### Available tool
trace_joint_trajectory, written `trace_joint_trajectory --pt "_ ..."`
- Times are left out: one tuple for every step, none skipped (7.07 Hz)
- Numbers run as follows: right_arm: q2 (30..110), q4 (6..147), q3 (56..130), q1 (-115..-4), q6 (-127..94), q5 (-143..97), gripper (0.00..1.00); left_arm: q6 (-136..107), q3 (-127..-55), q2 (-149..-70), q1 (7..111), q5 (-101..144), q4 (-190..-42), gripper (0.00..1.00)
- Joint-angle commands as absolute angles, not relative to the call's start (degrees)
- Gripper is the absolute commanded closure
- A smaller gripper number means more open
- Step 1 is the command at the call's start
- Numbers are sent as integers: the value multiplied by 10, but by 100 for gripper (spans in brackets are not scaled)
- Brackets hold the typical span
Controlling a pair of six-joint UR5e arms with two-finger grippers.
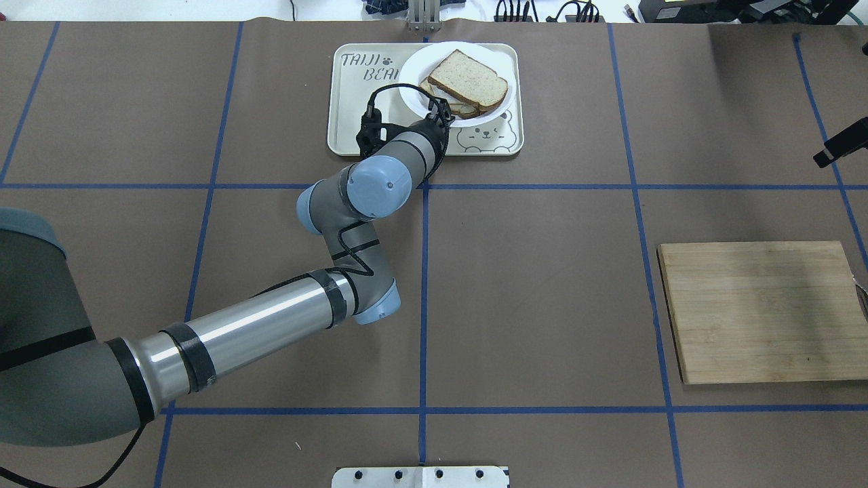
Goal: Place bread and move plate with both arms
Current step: 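Slide the plate with the left gripper onto the bear tray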
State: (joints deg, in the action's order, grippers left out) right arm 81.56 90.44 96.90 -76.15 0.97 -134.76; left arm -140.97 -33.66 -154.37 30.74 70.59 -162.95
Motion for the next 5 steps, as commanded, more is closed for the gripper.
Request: trace_joint_trajectory --pt "816 904 968 -761 10 -1349 0 -1410 -333 -1549 307 708 -1629 62" --pt "816 904 967 -761 10 -1349 0 -1409 -336 -1548 307 716 -1629 3" --pt "815 904 967 -762 11 -1349 0 -1398 -373 -1537 307 737 -1629 1" --pt "815 904 970 -762 11 -1348 0 -1364 -521 -1448 302 749 -1613 1" --pt "814 904 965 -758 11 -1348 0 -1341 -685 -1342 300 792 -1558 2"
